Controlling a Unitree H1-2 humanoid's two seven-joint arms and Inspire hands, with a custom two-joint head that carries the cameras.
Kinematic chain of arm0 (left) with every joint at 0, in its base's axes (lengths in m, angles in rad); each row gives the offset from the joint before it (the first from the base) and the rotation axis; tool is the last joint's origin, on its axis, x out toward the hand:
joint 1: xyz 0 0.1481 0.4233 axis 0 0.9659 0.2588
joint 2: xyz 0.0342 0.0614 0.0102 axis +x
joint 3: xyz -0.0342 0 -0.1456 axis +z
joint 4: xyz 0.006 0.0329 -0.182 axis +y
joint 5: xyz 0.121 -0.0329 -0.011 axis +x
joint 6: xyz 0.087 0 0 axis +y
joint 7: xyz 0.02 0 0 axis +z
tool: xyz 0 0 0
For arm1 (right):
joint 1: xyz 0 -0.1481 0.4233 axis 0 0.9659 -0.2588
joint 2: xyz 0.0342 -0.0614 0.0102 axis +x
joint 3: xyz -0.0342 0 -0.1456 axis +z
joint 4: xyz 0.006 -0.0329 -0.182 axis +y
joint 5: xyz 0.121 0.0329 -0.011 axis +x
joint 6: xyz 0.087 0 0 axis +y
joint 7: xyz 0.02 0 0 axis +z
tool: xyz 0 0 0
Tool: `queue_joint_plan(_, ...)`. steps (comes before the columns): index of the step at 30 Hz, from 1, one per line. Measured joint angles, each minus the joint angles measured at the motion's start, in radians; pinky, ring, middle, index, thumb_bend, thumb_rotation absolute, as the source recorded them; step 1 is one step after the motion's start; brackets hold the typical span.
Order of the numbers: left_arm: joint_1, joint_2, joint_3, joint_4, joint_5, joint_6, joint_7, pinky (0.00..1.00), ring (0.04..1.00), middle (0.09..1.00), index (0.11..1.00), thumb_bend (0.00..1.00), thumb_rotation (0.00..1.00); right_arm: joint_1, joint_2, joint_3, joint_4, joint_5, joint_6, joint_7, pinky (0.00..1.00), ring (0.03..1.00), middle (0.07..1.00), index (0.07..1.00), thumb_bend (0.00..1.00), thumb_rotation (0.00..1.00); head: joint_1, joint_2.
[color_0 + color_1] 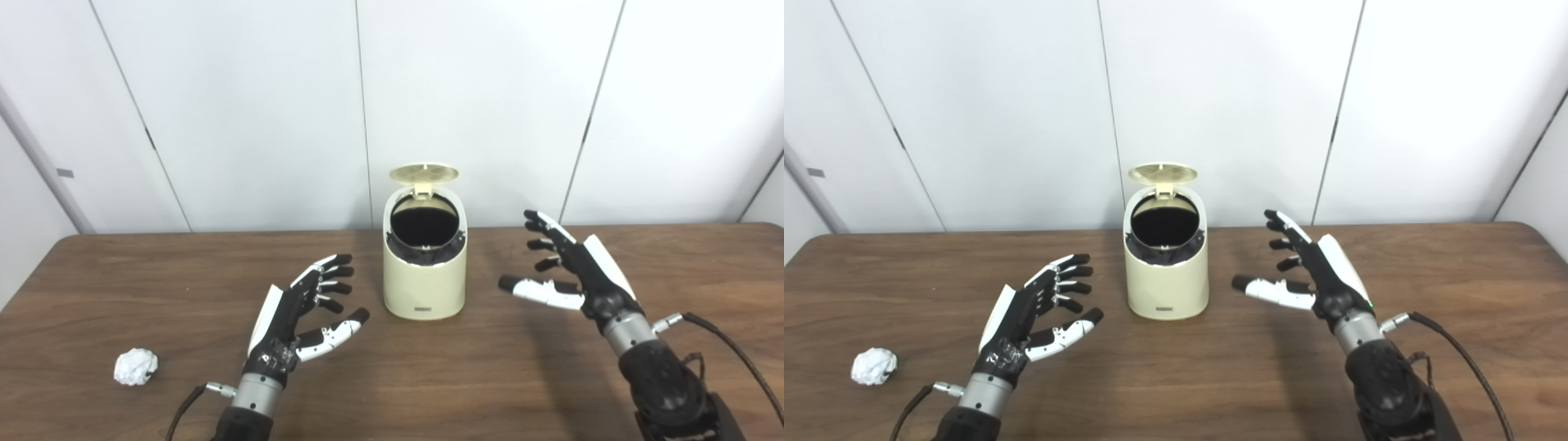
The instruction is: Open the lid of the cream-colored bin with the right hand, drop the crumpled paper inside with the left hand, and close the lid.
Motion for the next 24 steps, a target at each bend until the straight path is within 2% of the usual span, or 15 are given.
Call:
queue_joint_plan(3,0.000,0.000,0.001,0.000,0.000,0.000,-0.001,0.59,0.702,0.788,0.833,0.58,0.15,0.009,-0.022,0.015,-0.013,-0.002,-0.003,0.025,0.72,0.857,0.924,0.933,0.98,0.33,0.000,0.002)
queue_joint_plan(7,0.000,0.000,0.002,0.000,0.000,0.000,-0.003,0.58,0.706,0.788,0.832,0.58,0.15,0.025,-0.022,0.015,-0.034,0.004,-0.003,0.037,0.72,0.860,0.917,0.926,0.96,0.26,0.000,0.002)
queue_joint_plan(12,0.000,-0.001,0.002,-0.001,-0.001,0.007,-0.004,0.59,0.710,0.788,0.832,0.58,0.15,0.035,-0.009,0.008,-0.036,0.017,-0.005,0.034,0.71,0.856,0.921,0.926,0.94,0.29,0.021,0.003)
queue_joint_plan(16,0.000,-0.003,0.001,-0.001,0.001,0.011,-0.003,0.59,0.703,0.785,0.831,0.59,0.17,0.052,0.009,0.000,-0.036,0.028,-0.005,0.033,0.66,0.859,0.931,0.924,0.91,0.24,0.112,0.000)
queue_joint_plan(17,0.000,-0.005,-0.001,-0.001,0.003,0.011,-0.002,0.59,0.701,0.785,0.831,0.59,0.18,0.057,0.011,-0.003,-0.036,0.037,-0.005,0.034,0.68,0.866,0.938,0.926,0.90,0.22,0.150,-0.003)
queue_joint_plan(18,0.000,-0.009,-0.003,-0.001,0.005,0.011,-0.001,0.59,0.701,0.785,0.829,0.60,0.18,0.060,0.012,-0.006,-0.035,0.042,-0.005,0.034,0.70,0.871,0.944,0.931,0.89,0.20,0.150,-0.003)
queue_joint_plan(20,0.000,-0.019,-0.008,-0.001,0.009,0.011,0.002,0.58,0.698,0.785,0.826,0.61,0.18,0.064,0.010,-0.016,-0.034,0.057,-0.008,0.035,0.76,0.875,0.951,0.945,0.88,0.20,0.198,-0.008)
queue_joint_plan(22,0.000,-0.036,-0.015,-0.001,0.017,0.011,0.006,0.57,0.700,0.787,0.824,0.61,0.17,0.066,0.002,-0.024,-0.033,0.066,-0.025,0.038,0.77,0.881,0.955,0.952,0.87,0.19,0.274,-0.018)
queue_joint_plan(24,0.000,-0.053,-0.024,0.000,0.024,0.011,0.013,0.56,0.707,0.787,0.822,0.62,0.16,0.066,-0.003,-0.033,-0.033,0.078,-0.028,0.040,0.79,0.885,0.957,0.958,0.86,0.17,0.314,-0.023)
